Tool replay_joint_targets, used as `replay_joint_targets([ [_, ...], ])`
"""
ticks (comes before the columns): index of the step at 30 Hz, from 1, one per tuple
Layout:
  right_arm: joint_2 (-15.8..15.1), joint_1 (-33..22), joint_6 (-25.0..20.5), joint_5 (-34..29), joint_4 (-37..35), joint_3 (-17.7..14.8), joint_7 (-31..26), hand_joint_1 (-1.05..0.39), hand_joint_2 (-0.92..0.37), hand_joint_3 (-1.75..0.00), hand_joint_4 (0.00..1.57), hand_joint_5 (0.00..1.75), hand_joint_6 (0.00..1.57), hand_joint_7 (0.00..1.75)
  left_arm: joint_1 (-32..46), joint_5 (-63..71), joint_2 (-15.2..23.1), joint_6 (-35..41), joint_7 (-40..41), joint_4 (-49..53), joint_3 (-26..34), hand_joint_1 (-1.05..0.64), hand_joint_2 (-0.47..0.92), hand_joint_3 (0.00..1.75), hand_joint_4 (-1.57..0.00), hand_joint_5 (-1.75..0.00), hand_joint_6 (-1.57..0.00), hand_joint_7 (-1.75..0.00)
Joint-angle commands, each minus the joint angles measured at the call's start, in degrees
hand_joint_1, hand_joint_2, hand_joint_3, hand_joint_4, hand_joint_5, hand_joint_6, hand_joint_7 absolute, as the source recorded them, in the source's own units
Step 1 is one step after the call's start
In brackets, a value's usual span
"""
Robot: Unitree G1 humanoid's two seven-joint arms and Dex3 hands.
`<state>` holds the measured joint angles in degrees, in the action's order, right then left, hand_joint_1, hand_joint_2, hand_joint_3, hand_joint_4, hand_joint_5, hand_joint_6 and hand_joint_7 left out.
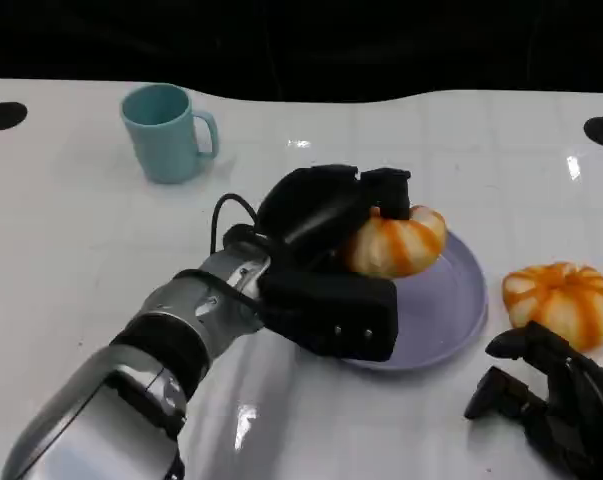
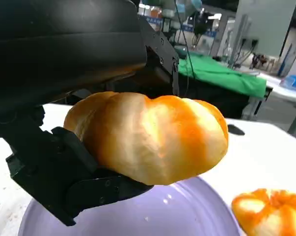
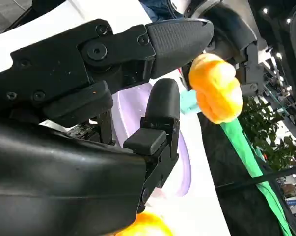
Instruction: Grasp the bread from the table and place it into the plate.
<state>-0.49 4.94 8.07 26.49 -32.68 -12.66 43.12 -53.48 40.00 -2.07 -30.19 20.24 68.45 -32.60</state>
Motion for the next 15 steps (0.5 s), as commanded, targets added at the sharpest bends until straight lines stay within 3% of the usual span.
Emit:
replay_joint_targets([
  [1, -0.3, -0.74, 0.23, 0.43, -0.63, -0.44, 0.69, -0.5, -0.92, -0.23, 0.67, 1.48, 0.6, 1.16, -2.28, 0.6, -0.2, 1.36, -1.2, 0.72, -0.72, -0.18, 0.62, 1.04, -0.88, -1.75, -0.68, -1.75],
  [3, -0.29, -0.73, 0.25, 0.43, -0.66, -0.46, 0.73, -0.5, -0.92, -0.23, 0.67, 1.48, 0.6, 1.16, -2.31, 0.5, -0.2, 1.43, -1.22, 0.73, -0.83, -0.19, 0.62, 1.03, -0.88, -1.75, -0.68, -1.75],
  [4, -0.24, -0.85, 0.23, 0.21, -0.46, -0.41, 0.26, -0.5, -0.92, -0.23, 0.67, 1.48, 0.6, 1.16, -2.9, 0.03, 0.1, 1.73, -4.56, 0.71, -0.81, -0.21, 0.65, 0.94, -0.82, -1.7, -0.62, -1.58],
  [5, -0.2, -0.94, 0.21, 0.03, -0.3, -0.38, -0.1, -0.51, -0.92, -0.22, 0.68, 1.47, 0.61, 1.16, -3.34, -0.34, 0.34, 1.97, -7.16, 0.65, -0.76, -0.26, 0.77, 0.64, -0.68, -1.6, -0.61, -1.05],
  [6, -0.25, -0.92, 0.4, -0.08, -0.42, -0.36, -0.07, -0.52, -0.92, -0.22, 0.68, 1.47, 0.61, 1.16, -3.82, -0.98, 0.53, 2.38, -10.63, 0.65, -0.5, -0.29, 0.84, 0.45, -0.61, -1.55, -0.66, -0.66],
  [7, -0.28, -0.87, 0.54, -0.13, -0.54, -0.36, 0.02, -0.51, -0.92, -0.22, 0.68, 1.47, 0.61, 1.16, -4.13, -1.73, 0.67, 2.63, -13.66, 0.58, -0.07, -0.41, 0.89, 0.35, -0.46, -1.12, -0.59, -0.31],
  [8, -0.31, -0.82, 0.65, -0.13, -0.66, -0.36, 0.16, -0.51, -0.92, -0.22, 0.68, 1.47, 0.61, 1.16, -4.21, -2.23, 0.74, 2.81, -15.41, 0.41, 0.27, -0.48, 0.9, 0.31, -0.42, -0.84, -0.55, -0.17],
  [9, -0.25, -0.82, 0.56, -0.02, -0.63, -0.42, 0.14, -0.51, -0.92, -0.22, 0.68, 1.47, 0.61, 1.17, -4.32, -3.08, 0.85, 3.17, -17.89, 0.2, 0.77, -0.52, 0.91, 0.29, -0.4, -0.69, -0.52, -0.1],
  [10, -0.19, -0.84, 0.45, 0.07, -0.56, -0.46, 0.08, -0.51, -0.92, -0.22, 0.68, 1.47, 0.61, 1.17, -4.34, -3.65, 0.94, 3.44, -19.48, -0.04, 1.11, -0.68, 0.92, 0.33, -0.3, -0.49, -0.41, -0.04],
  [14, -0.08, -0.93, 0.38, 0.12, -0.37, -0.49, -0.06, -0.51, -0.92, -0.22, 0.68, 1.47, 0.62, 1.17, -4.39, -3.69, 1.31, 4.37, -22.29, -0.95, 1.33, -0.79, 0.92, 0.35, -0.24, -0.33, -0.33, 0.0],
  [15, -0.04, -0.97, 0.4, 0.1, -0.29, -0.48, -0.11, -0.5, -0.92, -0.22, 0.68, 1.47, 0.62, 1.17, -4.53, -3.35, 1.51, 4.7, -22.82, -1.15, 1.03, -0.92, 0.92, 0.53, -0.13, -0.27, -0.23, 0.0],
])
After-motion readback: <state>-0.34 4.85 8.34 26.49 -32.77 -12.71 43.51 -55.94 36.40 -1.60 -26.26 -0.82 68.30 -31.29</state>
